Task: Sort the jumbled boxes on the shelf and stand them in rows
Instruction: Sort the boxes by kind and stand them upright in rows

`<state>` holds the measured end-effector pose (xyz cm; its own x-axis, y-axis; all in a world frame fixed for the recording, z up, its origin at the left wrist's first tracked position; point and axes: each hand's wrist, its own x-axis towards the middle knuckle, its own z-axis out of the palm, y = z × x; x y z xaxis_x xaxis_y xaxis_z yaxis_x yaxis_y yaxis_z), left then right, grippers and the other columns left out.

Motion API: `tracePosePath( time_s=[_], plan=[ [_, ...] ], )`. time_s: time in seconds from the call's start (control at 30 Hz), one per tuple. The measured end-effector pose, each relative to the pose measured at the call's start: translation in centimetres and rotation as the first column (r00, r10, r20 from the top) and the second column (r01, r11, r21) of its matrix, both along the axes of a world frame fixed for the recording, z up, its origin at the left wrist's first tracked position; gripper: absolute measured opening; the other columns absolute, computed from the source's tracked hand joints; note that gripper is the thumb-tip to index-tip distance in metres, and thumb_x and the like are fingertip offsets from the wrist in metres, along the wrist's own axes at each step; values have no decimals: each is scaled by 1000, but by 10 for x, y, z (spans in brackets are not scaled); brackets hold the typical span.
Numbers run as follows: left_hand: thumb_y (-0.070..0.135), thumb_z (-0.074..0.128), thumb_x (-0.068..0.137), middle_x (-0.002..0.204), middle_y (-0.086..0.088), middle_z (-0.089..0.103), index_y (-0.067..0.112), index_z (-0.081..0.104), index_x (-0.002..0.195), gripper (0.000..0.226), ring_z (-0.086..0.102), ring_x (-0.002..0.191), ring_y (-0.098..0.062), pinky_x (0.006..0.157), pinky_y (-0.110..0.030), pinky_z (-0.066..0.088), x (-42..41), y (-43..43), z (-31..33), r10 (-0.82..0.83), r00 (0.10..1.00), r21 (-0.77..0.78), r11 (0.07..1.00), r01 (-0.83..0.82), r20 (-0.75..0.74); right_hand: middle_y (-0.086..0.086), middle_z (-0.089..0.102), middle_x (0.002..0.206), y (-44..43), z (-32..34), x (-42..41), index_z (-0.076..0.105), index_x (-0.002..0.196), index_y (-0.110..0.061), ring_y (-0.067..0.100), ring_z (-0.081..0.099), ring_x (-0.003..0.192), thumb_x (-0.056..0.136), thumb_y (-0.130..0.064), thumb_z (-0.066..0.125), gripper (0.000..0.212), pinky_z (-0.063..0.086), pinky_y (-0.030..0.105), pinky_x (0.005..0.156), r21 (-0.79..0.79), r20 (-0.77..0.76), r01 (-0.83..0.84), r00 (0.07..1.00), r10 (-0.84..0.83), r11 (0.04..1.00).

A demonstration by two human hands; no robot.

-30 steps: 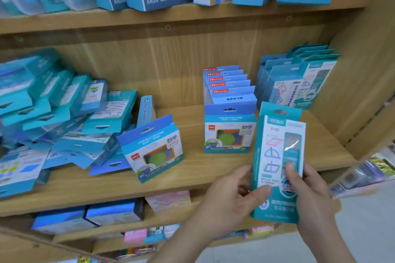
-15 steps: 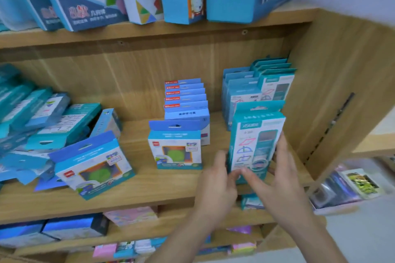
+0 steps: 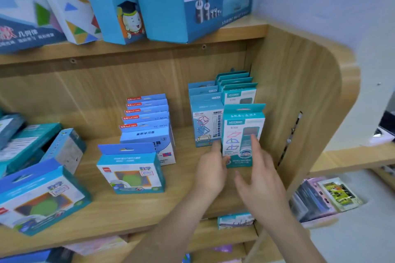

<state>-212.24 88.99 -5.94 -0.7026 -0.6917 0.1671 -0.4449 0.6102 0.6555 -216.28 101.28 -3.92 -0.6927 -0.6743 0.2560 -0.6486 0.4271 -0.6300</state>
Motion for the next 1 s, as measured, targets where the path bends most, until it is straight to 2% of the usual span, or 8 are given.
tracePosePath(
  time_s=[0.13, 0.27, 0.43, 0.53, 0.63, 0.7, 0.83, 1.0],
  plan=[
    [34, 49, 94, 113, -12, 62, 12, 52, 112, 30, 55, 106, -30, 76, -37, 46, -25, -3, 14, 44, 968, -235, 972, 16, 248, -1, 39, 141, -11, 7, -16, 3, 149, -38, 18, 48, 124, 86, -25, 61, 86, 42, 32, 97, -31, 58, -12, 998, 14, 999],
    [43, 43, 96, 107, -12, 66, 14, 62, 104, 35, 61, 101, -32, 72, -32, 44, -30, -14, 30, 87, 917, -345, 937, 57, 389, -17, 51, 125, -28, 7, -33, 11, 149, -38, -3, 53, 105, 90, -21, 59, 77, 40, 24, 93, -190, 440, 0, 894, 85, 982],
    [35, 56, 90, 113, -1, 57, 19, 52, 111, 27, 51, 106, -22, 68, -36, 48, -23, -24, 39, 32, 999, -459, 888, -19, 19, -25, 55, 122, -46, -8, -42, 14, 144, -50, 7, 52, 118, 92, -30, 55, 69, 41, 43, 106, -304, 728, 124, 670, 147, 944],
    [31, 73, 76, 119, -4, 54, 21, 48, 119, 51, 51, 108, -25, 76, -38, 48, -30, -28, 43, 50, 996, -564, 821, -87, -80, -17, 50, 135, -57, -7, -42, 16, 143, -54, 9, 52, 120, 89, -37, 56, 69, 42, 45, 105, -367, 784, 194, 591, 190, 910],
    [36, 78, 67, 133, -9, 50, 29, 34, 137, 83, 46, 121, -29, 96, -48, 36, -42, -37, 50, 107, 994, -686, 720, -103, -37, -17, 48, 138, -65, -1, -41, 18, 138, -60, 10, 52, 121, 81, -48, 59, 71, 41, 46, 105, -389, 790, 231, 581, 194, 892],
    [40, 79, 67, 138, -10, 45, 32, 19, 144, 98, 40, 127, -29, 103, -52, 28, -49, -45, 56, 113, 993, -726, 684, -65, 18, -16, 46, 140, -68, 1, -42, 18, 139, -59, 11, 51, 123, 84, -43, 58, 69, 40, 46, 106, -414, 801, 256, 558, 217, 874],
    [47, 77, 68, 144, -12, 38, 28, 5, 149, 110, 33, 133, -31, 108, -53, 20, -61, -52, 64, 130, 987, -741, 672, -19, 93, -13, 42, 144, -70, 7, -48, 15, 144, -52, 11, 48, 125, 96, -29, 52, 65, 38, 45, 108, -449, 789, 268, 566, 238, 853],
    [51, 80, 61, 136, -12, 46, 24, 15, 149, 113, 41, 127, -30, 106, -54, 27, -68, -52, 62, 177, 982, -786, 616, -59, 65, -11, 38, 147, -72, 9, -50, 11, 145, -51, 13, 43, 130, 95, -29, 53, 69, 37, 48, 109, -421, 750, 225, 632, 197, 879]
  ],
)
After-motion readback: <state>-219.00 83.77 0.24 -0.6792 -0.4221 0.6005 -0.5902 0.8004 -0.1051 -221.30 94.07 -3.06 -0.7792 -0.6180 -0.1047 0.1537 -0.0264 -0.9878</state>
